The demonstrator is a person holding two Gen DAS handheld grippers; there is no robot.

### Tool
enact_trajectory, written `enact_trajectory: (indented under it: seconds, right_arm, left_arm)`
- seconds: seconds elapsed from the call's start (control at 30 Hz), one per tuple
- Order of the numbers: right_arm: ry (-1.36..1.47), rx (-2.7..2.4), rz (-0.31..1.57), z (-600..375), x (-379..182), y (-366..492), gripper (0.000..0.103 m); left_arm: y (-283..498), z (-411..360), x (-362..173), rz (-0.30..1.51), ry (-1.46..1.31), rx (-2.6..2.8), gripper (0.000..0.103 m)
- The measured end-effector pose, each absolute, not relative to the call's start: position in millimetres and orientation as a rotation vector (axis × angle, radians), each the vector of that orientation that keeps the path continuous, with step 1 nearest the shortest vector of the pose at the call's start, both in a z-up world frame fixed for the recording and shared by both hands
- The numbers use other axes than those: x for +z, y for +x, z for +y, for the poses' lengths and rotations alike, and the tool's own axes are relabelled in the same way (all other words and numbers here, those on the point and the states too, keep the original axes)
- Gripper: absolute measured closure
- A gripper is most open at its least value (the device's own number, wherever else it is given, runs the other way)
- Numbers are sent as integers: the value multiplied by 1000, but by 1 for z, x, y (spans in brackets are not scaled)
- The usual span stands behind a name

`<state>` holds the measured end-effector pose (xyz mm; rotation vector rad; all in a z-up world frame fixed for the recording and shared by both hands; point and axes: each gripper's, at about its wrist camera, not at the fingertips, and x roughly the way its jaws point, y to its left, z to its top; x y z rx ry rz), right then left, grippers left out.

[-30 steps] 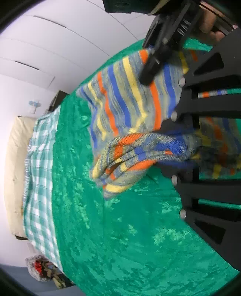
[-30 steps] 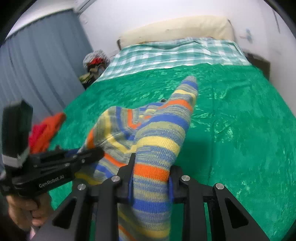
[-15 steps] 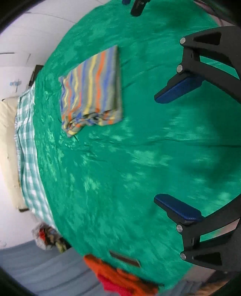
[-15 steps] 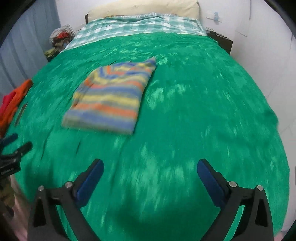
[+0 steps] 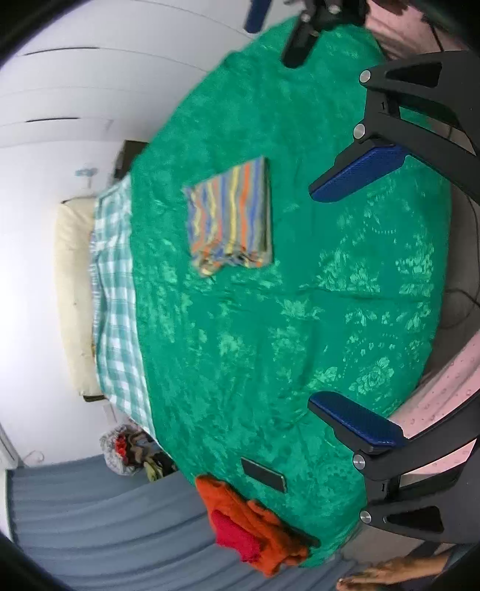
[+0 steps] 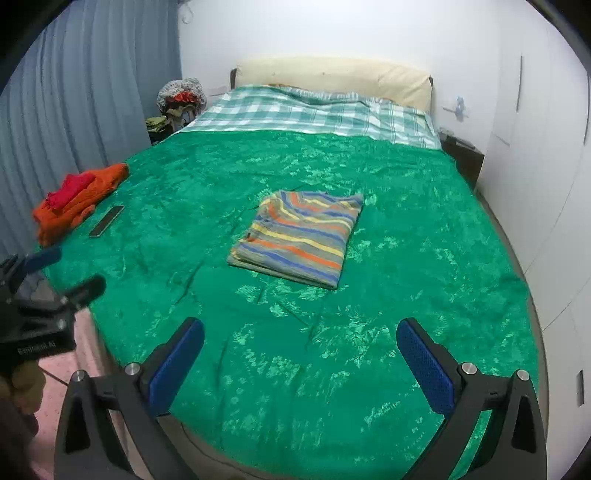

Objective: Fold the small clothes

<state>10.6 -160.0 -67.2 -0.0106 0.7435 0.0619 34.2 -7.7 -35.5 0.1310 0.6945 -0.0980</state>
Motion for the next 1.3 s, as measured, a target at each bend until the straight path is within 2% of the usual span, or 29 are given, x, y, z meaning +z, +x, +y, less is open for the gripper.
enact_trajectory:
  seconds: [0.27,0.63,0.97,1.3]
  right_arm:
    - [-117,60,750,-133,-49,-17,0]
    - [-49,11,757,-126,-15,-18,1]
    - [-37,29,856,-133,-19,-41,1]
    - [-38,12,869,-129,-6,-67,1]
  left_arm:
    - [25,4,-27,687,165,-52,0]
    - [22,-6,-4,779,125,-99,0]
    - [-6,-24,6,860,191,-117,0]
    - [-23,-23,11,874,195,-127,0]
